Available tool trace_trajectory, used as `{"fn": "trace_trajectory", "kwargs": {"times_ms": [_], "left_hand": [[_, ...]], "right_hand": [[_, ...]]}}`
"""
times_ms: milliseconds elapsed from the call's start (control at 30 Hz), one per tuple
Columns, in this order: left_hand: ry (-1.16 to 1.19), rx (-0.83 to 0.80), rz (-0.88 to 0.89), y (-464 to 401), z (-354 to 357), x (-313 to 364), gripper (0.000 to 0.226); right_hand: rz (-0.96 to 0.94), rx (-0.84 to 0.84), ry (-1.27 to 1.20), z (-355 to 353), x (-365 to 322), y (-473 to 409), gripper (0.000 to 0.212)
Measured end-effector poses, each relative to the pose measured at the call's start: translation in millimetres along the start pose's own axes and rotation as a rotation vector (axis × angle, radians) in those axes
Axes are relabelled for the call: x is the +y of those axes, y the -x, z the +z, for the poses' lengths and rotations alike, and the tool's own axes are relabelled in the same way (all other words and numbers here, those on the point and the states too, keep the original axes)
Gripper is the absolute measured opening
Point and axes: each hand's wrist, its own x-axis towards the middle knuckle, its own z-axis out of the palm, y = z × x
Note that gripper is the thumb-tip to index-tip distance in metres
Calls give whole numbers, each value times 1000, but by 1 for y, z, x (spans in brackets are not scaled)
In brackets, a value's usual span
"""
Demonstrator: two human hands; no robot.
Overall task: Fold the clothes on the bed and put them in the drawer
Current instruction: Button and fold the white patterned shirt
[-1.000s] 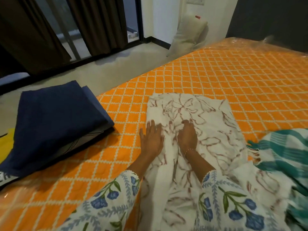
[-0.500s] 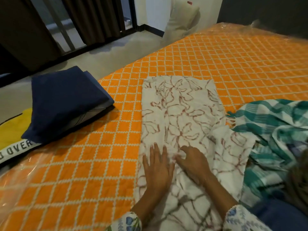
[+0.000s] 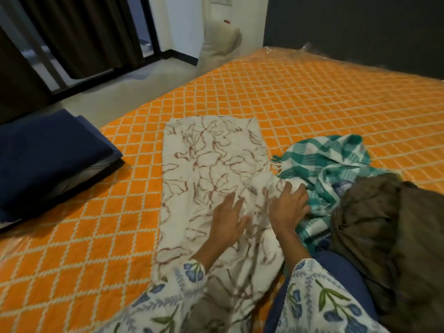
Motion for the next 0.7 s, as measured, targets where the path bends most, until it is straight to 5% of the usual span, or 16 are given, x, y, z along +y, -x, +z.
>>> {"fn": "trace_trajectory", "kwargs": {"times_ms": [133,300,400,500,700], "left_hand": [[445,-69,-64,-41,12,45,40],[978,-172,-385,-68,-5,59,26],[1084,-267,-523,-67,-15,48,39],[1137,-307,-558,-60,-14,38,45],[1437,-179,-538,-39,-49,5,66]], "right_hand": [[73,-59,-10,-5,5,-12,36],[-149,67,-257,3,3,-15,30],[73,48,-364,11,1,-10,53],[214,-3,-486,12,1,-8,46],[-366,99,-765,7,-38,46,30]]}}
